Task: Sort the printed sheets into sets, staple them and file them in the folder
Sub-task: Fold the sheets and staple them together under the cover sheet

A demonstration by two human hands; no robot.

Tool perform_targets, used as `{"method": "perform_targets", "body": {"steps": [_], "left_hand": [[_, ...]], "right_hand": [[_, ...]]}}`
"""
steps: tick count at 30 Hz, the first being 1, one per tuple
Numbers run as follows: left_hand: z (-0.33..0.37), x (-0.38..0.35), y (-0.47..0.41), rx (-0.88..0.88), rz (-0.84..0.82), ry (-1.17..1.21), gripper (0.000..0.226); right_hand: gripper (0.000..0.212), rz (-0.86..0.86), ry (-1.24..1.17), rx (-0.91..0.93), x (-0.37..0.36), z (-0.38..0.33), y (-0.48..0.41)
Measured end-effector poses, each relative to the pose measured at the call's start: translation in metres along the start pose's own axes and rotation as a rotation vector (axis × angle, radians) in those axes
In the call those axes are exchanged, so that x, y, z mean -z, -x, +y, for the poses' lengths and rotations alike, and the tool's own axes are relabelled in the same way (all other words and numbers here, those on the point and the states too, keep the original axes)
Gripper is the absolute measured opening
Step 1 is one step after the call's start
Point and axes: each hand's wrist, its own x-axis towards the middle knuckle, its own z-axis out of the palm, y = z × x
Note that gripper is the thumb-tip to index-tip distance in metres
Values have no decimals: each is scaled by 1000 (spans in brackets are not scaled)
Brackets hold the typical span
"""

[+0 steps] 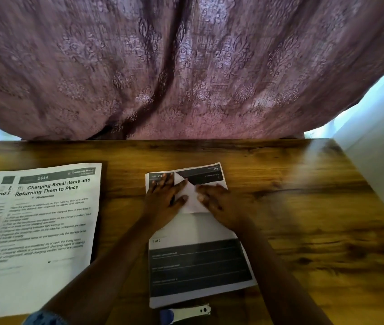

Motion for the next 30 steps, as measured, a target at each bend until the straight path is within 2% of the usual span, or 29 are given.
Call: {"method": "perform_targets", "body": {"steps": [2,3,5,8,9,12,14,16,19,21,22,24,26,28,30], "left_hand": [[0,-2,-1,8,-5,-34,70],[0,-1,-1,10,-10,-35,69],[0,-1,0,20,-25,-53,68],[2,-1,0,32,-30,-63,68],[1,-1,0,33,-30,-65,68],[1,-1,0,37,-10,-28,66],[2,0,2,42,10,11,63],[4,2,5,50,13,82,66],[4,3,8,35,94,329,75],[2,3,7,33,149,506,74],[1,2,6,32,135,482,76],[-4,-1,4,9,68,208,88],[-5,-4,1,-22,17,-15,86],[-6,-5,-1,-11,-5,-44,74],[-5,-4,0,-4,-19,-48,71]], "right_hand": [[48,145,102,-115,5,8,-15],[57,158,193,-157,7,13,-20],[67,107,262,-197,11,20,-26],[64,66,400,-147,9,25,-25],[64,104,382,-140,8,25,-24],[54,383,-46,-313,9,8,-20],[53,436,-339,-352,10,-3,-17],[65,387,-398,-250,6,-7,-8],[59,113,-14,38,3,-13,10],[53,-55,148,95,-1,-9,16],[50,-100,180,75,-3,-7,17],[44,-130,143,58,-4,-4,14],[39,-59,64,40,-2,-1,6],[42,59,134,-50,3,8,-9],[57,112,241,-187,6,17,-22]]}}
